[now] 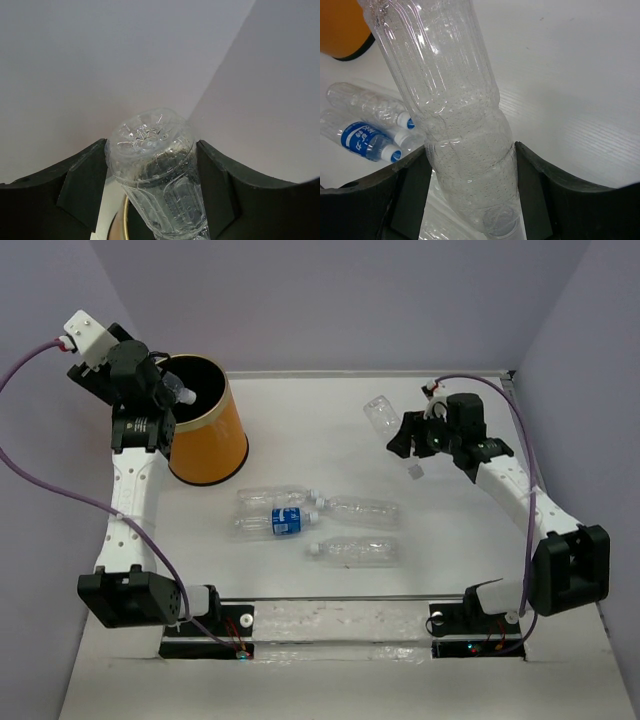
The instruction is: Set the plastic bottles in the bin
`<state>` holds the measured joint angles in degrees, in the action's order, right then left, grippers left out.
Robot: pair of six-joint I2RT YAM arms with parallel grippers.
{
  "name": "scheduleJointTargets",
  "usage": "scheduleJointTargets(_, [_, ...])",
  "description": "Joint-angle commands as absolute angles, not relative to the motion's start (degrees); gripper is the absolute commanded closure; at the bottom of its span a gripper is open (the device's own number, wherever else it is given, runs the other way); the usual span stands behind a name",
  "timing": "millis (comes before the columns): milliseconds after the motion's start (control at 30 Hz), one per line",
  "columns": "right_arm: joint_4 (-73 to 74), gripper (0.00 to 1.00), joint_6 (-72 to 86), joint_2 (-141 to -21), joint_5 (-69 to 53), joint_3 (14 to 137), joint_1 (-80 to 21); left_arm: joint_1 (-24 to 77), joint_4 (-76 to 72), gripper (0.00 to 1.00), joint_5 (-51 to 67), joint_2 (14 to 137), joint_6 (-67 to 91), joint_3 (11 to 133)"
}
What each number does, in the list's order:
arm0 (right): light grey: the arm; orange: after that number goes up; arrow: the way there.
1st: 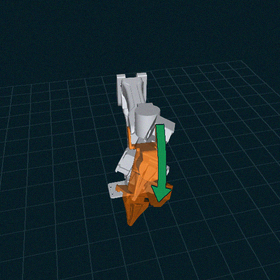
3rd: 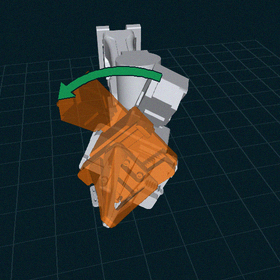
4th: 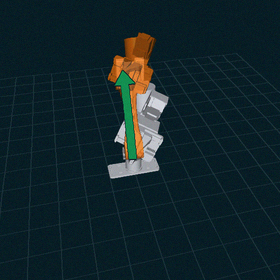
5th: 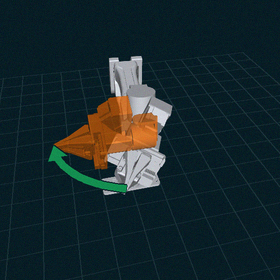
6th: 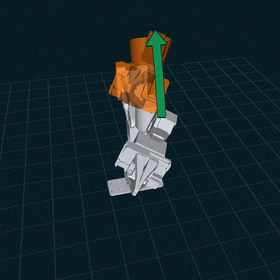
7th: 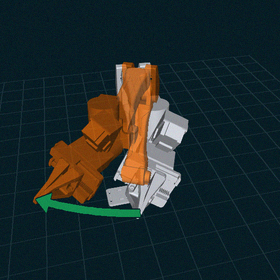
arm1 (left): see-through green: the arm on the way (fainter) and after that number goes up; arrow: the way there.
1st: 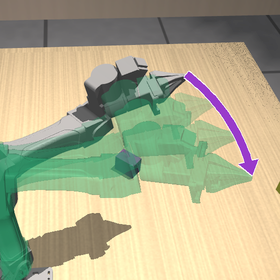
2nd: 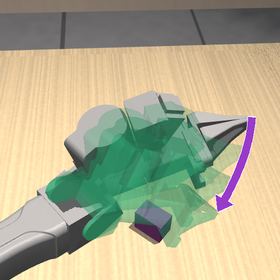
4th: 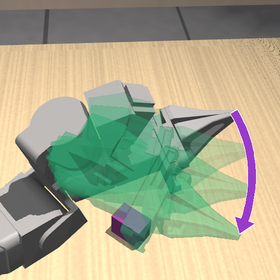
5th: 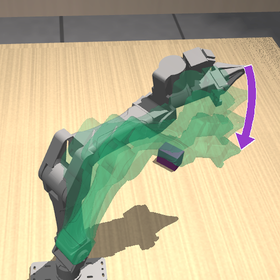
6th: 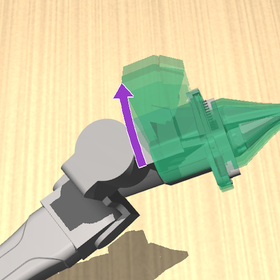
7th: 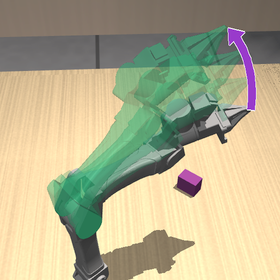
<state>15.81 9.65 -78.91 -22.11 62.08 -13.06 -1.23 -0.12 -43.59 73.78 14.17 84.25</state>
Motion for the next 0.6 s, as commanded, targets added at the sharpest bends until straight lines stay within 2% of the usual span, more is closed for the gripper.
scheduleJointTargets(0, [12.57, 0.62, 10.81, -75.86, -23.82, 61.87, -15.99, -1.41, -6.31, 0.32, -48.17, 74.71, 8.96, 83.51])
scheduleJointTargets(33, [12.74, 0.62, 10.9, -75.24, -23.21, 61.96, -16.78, -1.41, -6.76, 0.17, -47.73, 74.62, 9.14, 82.97])
scheduleJointTargets(100, [13.01, 0.62, 10.81, -73.4, -21.8, 61.96, -19.59, -1.41, -6.77, 0.01, -45.37, 74.71, 10.1, 83.14])
scheduleJointTargets(367, [13.19, 0.62, 12.22, -69.7, -22.06, 65.47, -29.52, 1.65, 3.68, 0.01, -25.86, 71.64, 19.15, 87.28])
scheduleJointTargets(500, [11.61, 0.62, 12.83, -70.22, -23.37, 66.8, -33.57, 6.23, 9.04, 0.01, -8.31, 66.89, 24.33, 83.95])
scheduleJointTargets(533, [10.56, 0.62, 13.27, -70.4, -24.51, 66.88, -34.36, 8.33, 10.1, 0.01, 2.27, 65.06, 26.87, 80.8])
scheduleJointTargets(567, [9.85, 0.62, 13.62, -70.49, -25.3, 66.88, -34.37, 9.57, 10.28, 0.01, 7.42, 64.17, 27.85, 78.77])
